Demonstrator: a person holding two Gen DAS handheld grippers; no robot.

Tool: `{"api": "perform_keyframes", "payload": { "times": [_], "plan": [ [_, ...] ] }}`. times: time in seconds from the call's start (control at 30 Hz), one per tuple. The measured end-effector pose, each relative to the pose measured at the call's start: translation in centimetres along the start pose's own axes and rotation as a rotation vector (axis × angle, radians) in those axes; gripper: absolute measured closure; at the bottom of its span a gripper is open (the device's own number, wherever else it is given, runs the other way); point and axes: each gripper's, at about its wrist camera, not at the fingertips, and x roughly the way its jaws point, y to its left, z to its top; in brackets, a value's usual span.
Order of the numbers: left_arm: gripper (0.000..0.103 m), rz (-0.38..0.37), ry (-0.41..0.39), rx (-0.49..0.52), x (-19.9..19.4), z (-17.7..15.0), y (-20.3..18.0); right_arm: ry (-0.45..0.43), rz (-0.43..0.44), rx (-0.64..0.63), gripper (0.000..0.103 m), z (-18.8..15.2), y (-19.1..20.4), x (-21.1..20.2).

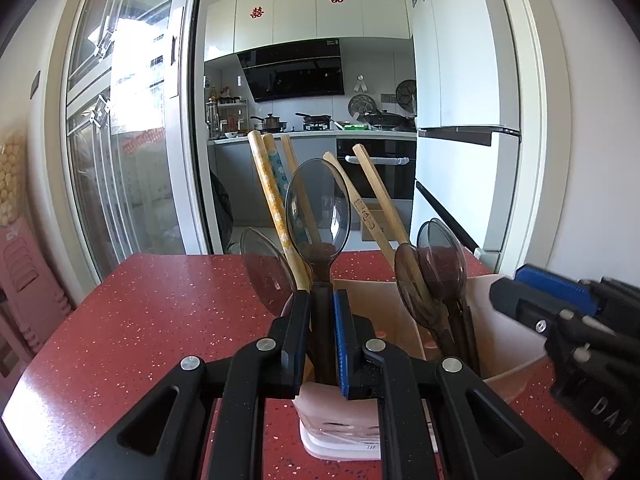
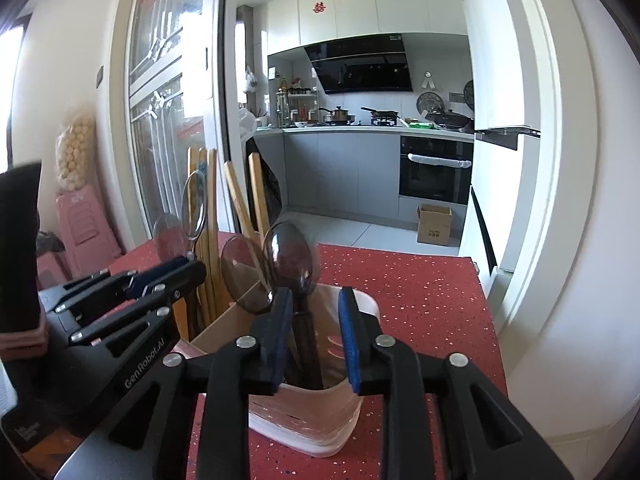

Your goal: Organize utensils

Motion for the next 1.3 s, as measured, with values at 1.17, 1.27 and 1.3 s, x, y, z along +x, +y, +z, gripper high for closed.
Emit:
{"api": "perform_keyframes", "payload": {
  "times": [1.17,1.27,1.3],
  "plan": [
    [0.0,0.003,0.213,-0.049,-9.6,-5.0,6.0,0.212,-0.037,0.193,0.019,-2.8,1.3,-6.6],
    [0.0,0.0,0.243,-0.057,-10.3,-5.9,6.3,0.237,-0.052,0.2,0.017,-3.5,1.9,-7.1],
    [0.0,-0.004,0.25,-0.058,-10.6,-6.0,6.4,0.249,-0.056,0.198,0.016,-3.8,2.1,-7.3]
  ]
}}
